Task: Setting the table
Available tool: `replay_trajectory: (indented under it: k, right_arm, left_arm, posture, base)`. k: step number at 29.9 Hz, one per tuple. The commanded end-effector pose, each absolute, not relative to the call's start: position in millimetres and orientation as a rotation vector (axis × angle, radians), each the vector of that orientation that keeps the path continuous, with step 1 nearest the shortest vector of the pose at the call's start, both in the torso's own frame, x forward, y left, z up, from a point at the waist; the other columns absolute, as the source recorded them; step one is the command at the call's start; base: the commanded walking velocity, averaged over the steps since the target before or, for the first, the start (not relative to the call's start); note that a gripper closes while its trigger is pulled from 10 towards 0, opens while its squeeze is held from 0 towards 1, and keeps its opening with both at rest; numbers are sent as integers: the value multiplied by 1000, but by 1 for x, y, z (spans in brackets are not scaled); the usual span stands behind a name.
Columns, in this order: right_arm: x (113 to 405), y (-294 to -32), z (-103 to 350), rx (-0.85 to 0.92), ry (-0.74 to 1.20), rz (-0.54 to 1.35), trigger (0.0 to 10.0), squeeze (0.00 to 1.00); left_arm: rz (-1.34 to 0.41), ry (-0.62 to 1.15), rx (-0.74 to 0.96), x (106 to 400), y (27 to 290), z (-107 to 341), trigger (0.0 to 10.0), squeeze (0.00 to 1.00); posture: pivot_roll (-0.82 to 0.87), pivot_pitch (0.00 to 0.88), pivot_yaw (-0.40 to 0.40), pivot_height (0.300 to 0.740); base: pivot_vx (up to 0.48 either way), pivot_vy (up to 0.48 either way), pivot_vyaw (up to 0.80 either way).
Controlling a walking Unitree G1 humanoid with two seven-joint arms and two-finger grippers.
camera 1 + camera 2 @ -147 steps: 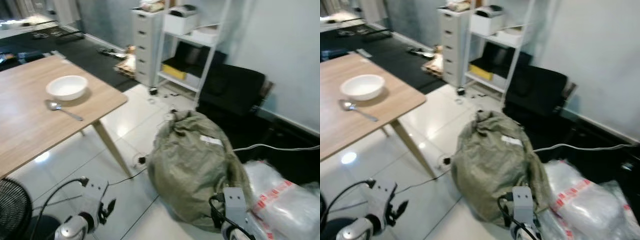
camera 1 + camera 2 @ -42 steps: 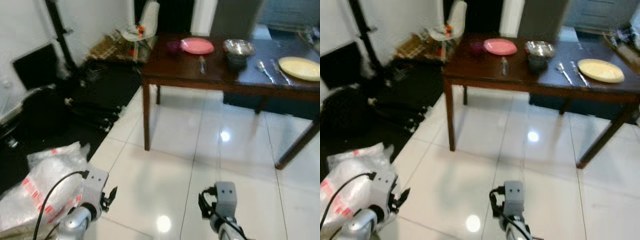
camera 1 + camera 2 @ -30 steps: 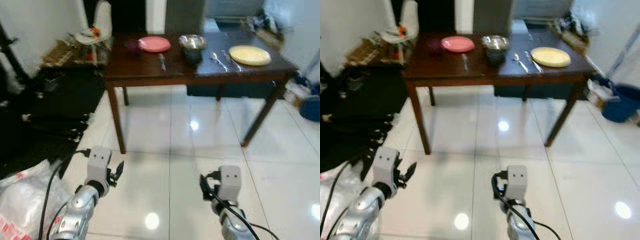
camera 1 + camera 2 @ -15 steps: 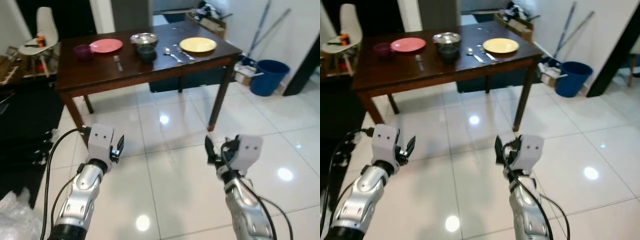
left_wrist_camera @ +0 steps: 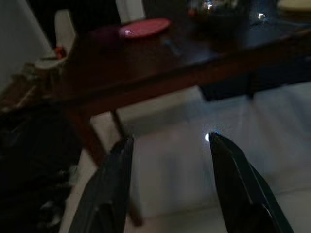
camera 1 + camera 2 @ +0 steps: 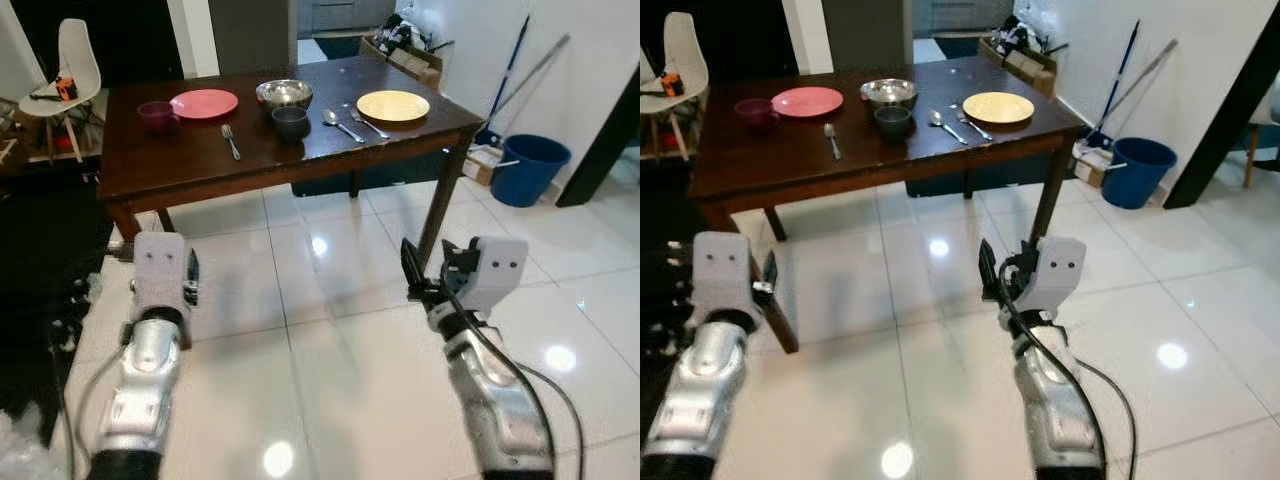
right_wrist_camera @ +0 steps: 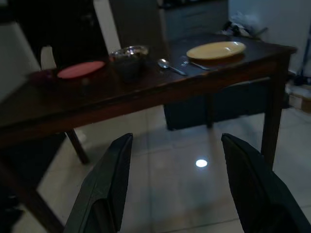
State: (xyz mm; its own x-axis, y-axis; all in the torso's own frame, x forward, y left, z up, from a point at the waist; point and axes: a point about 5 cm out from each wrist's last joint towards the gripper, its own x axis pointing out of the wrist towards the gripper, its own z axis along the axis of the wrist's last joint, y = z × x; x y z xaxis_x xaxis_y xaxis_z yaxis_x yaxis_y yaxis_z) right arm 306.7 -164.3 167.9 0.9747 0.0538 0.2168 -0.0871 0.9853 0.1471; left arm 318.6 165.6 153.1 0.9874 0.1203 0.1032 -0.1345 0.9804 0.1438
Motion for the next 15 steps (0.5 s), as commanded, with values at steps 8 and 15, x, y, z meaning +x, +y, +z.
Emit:
replay_trajectory:
  k: [8,15]
  right_arm:
    - [304,-156,160,175,-169,108,10000,0]
    - [305,-151,154,186,-134,147,10000,0]
  left_arm:
    - [165,-93,183,311,175,156,10000,0]
    - [209,-89,201,298,189,156,10000,0]
  posture:
    - [-47,0,102,740]
    - [-6,0,81,740]
  base:
    - [480,0,0]
    - [480,0,0]
